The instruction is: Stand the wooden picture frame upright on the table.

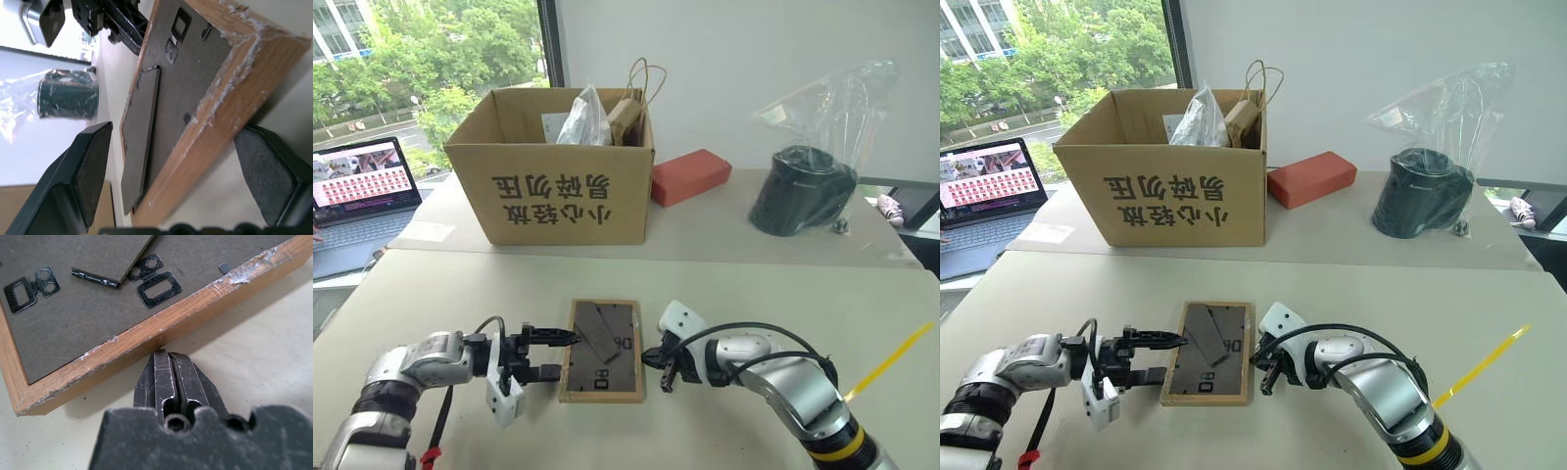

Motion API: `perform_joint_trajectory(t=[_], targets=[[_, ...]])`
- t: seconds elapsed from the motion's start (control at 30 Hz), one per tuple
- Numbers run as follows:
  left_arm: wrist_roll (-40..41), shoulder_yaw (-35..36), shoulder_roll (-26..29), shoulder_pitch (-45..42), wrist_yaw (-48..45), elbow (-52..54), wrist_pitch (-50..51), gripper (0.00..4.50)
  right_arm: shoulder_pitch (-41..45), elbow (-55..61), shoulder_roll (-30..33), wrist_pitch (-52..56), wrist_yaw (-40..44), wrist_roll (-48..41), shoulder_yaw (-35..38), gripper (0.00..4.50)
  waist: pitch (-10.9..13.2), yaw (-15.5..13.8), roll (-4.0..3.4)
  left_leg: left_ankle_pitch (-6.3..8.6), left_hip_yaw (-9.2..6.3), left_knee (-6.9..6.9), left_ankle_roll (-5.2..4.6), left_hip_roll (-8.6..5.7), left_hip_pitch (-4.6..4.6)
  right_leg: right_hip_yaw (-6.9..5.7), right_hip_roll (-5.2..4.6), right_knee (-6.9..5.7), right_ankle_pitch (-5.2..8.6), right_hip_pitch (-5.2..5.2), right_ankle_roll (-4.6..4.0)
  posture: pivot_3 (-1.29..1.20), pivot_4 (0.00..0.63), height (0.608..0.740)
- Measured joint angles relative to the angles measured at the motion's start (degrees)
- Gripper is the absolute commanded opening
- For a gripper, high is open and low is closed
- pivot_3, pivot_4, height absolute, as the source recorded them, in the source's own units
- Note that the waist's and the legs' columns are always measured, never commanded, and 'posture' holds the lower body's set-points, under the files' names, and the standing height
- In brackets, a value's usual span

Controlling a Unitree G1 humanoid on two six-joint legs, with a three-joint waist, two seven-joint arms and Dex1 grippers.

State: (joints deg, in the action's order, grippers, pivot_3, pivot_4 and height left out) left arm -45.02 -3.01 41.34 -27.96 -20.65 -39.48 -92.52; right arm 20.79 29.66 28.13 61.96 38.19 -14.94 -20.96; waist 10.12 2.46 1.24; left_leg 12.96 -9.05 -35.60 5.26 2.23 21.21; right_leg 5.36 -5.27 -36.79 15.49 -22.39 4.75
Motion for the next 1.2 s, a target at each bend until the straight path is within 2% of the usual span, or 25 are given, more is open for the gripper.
perform_joint_trajectory(t=[0.1, 0.27, 0.33, 0.4, 0.5, 0.57, 0.63, 0.73, 0.87, 1.03, 1.2], targets=[[-5.2, -1.1, -0.5, -1.9, 5.1, -1.2, -0.1, 3.5, -0.1, 0.1, -0.2, 0.3, -0.6, -0.3, 0.0, 0.0, 0.0, 0.1, 0.0, 0.0, -0.01, -0.02, 0.0, 0.0, 0.0, 0.0, 0.0, -0.03, 0.01, 0.0, 0.03, 0.0, 0.15, 0.74], [-10.3, -2.9, 0.7, -1.8, 12.7, -1.5, -0.1, 1.67, -0.9, 0.5, 0.2, 0.7, -1.9, -1.2, 1.1, 0.0, 0.0, 0.1, 0.0, 0.0, -0.02, -0.01, 0.0, -0.02, 0.05, -0.01, -0.03, -0.01, 0.02, -0.04, 0.03, 0.0, 0.15, 0.74], [-11.1, -2.6, 1.7, -1.8, 16.5, -0.1, 0.0, 1.25, -0.9, 0.3, 0.6, 0.8, -2.2, -1.5, 2.0, 0.0, 0.0, 0.0, 0.01, 0.0, -0.03, -0.02, 0.0, -0.04, 0.03, -0.01, -0.06, -0.01, 0.02, 0.0, 0.04, 0.0, 0.15, 0.74], [-12.5, -2.6, 2.6, -1.4, 19.0, 0.8, 0.3, 1.16, -0.6, -0.7, 0.8, 1.1, -2.4, -1.8, 4.0, 0.0, 0.0, 0.2, 0.01, 0.0, -0.01, -0.02, 0.01, -0.05, 0.0, 0.0, -0.06, -0.03, 0.02, 0.0, 0.07, 0.0, 0.15, 0.74], [-14.8, -3.2, 3.6, -0.2, 23.4, 2.2, 1.8, 1.16, 2.6, -4.0, 0.7, 2.2, -3.5, -2.4, 9.8, 0.77, 0.0, 0.5, 0.0, -0.01, -0.01, -0.02, 0.01, -0.03, -0.02, 0.01, -0.03, -0.11, 0.02, -0.04, 0.07, 0.0, 0.15, 0.74], [-16.7, -4.3, 4.5, 0.1, 26.7, 3.3, 2.8, 1.16, 6.5, -5.9, -2.1, 3.1, -3.7, -4.7, 14.6, 1.48, 0.0, 0.8, -0.01, -0.01, -0.03, 0.0, 0.01, -0.03, -0.04, 0.01, -0.02, -0.18, 0.02, -0.06, 0.07, 0.0, 0.15, 0.74], [-18.2, -5.6, 5.1, 0.3, 29.8, 4.2, 4.0, 1.16, 9.7, -7.3, -5.1, 3.7, -3.1, -8.0, 16.4, 2.14, 0.0, 0.8, -0.01, -0.01, -0.04, 0.01, 0.01, -0.04, -0.05, 0.01, -0.03, -0.21, 0.02, -0.05, 0.07, 0.0, 0.15, 0.74], [-19.8, -7.6, 5.7, 0.7, 33.8, 5.1, 5.6, 1.16, 12.7, -11.7, -9.2, 5.1, -0.8, -11.6, 15.7, 3.19, 0.0, 0.8, -0.01, -0.01, -0.04, 0.0, 0.01, -0.07, -0.02, 0.02, -0.06, -0.21, 0.01, -0.05, 0.05, 0.0, 0.15, 0.74], [-21.5, -10.3, 6.2, 0.6, 38.2, 6.2, 7.8, 1.16, 17.6, -18.2, -10.6, 5.9, 3.4, -14.1, 11.1, 4.48, 0.0, 0.7, -0.06, -0.01, -0.07, 0.0, 0.01, -0.07, -0.02, 0.0, -0.05, -0.24, 0.0, -0.07, 0.04, 0.0, 0.15, 0.74], [-22.8, -13.7, 7.3, 0.5, 42.8, 7.5, 10.5, 1.16, 21.9, -28.7, -10.4, 4.4, 8.2, -14.1, 7.4, 4.48, 0.0, 0.3, -0.07, -0.01, -0.07, 0.0, 0.01, -0.1, 0.01, 0.01, -0.07, -0.24, 0.0, -0.12, 0.03, 0.0, 0.15, 0.74], [-22.8, -16.2, 8.5, 0.5, 45.4, 8.5, 12.4, 1.16, 23.2, -30.5, -10.6, 3.7, 13.9, -15.8, 5.0, 4.48, 0.0, 0.2, -0.08, -0.01, -0.08, 0.01, 0.01, -0.1, 0.01, 0.0, -0.06, -0.26, 0.01, -0.13, 0.04, 0.0, 0.15, 0.74]])
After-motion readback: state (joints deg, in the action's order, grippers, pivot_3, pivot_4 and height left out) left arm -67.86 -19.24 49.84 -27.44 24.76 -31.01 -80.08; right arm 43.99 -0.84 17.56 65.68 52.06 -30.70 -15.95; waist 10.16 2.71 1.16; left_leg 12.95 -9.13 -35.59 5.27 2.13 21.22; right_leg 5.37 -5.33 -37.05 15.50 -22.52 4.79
